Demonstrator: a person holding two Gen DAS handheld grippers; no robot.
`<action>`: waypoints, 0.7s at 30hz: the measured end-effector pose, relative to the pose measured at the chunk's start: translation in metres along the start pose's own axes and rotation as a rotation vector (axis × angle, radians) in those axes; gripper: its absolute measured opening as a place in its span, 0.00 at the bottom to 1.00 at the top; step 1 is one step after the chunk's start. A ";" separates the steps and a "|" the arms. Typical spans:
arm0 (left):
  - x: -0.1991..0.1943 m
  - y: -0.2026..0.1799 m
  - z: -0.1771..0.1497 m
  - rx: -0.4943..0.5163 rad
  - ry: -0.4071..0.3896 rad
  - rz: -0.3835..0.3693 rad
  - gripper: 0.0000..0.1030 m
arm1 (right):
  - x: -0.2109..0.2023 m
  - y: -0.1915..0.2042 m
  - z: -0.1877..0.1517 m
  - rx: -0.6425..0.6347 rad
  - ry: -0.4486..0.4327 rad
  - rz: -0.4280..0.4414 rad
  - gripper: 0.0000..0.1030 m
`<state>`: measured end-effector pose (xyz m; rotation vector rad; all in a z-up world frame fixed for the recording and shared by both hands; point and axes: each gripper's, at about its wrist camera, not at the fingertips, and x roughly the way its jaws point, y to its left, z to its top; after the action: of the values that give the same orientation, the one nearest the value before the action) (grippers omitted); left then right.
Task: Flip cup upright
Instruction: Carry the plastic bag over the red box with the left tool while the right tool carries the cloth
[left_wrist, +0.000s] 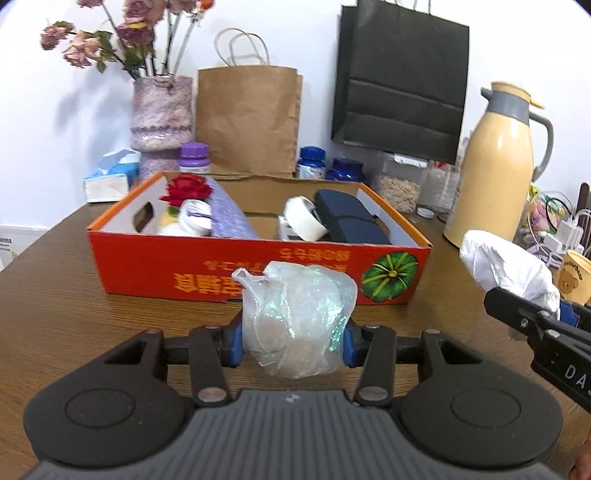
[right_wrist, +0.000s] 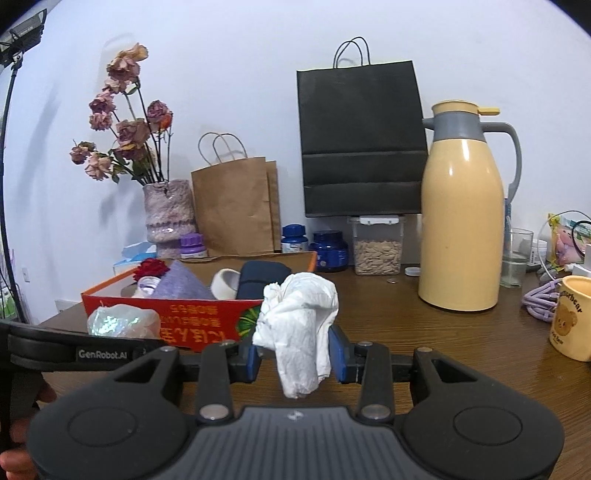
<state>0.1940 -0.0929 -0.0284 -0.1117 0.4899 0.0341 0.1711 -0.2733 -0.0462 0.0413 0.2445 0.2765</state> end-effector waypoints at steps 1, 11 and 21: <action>-0.002 0.004 0.001 -0.007 -0.004 0.006 0.46 | 0.000 0.003 0.000 -0.001 -0.001 0.002 0.35; -0.017 0.031 0.010 -0.038 -0.037 0.009 0.46 | 0.006 0.037 0.004 -0.008 -0.003 0.023 0.35; -0.025 0.050 0.031 -0.059 -0.079 0.015 0.46 | 0.018 0.063 0.020 -0.029 -0.013 0.065 0.35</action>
<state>0.1832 -0.0403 0.0053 -0.1636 0.4105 0.0674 0.1760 -0.2077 -0.0266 0.0224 0.2260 0.3438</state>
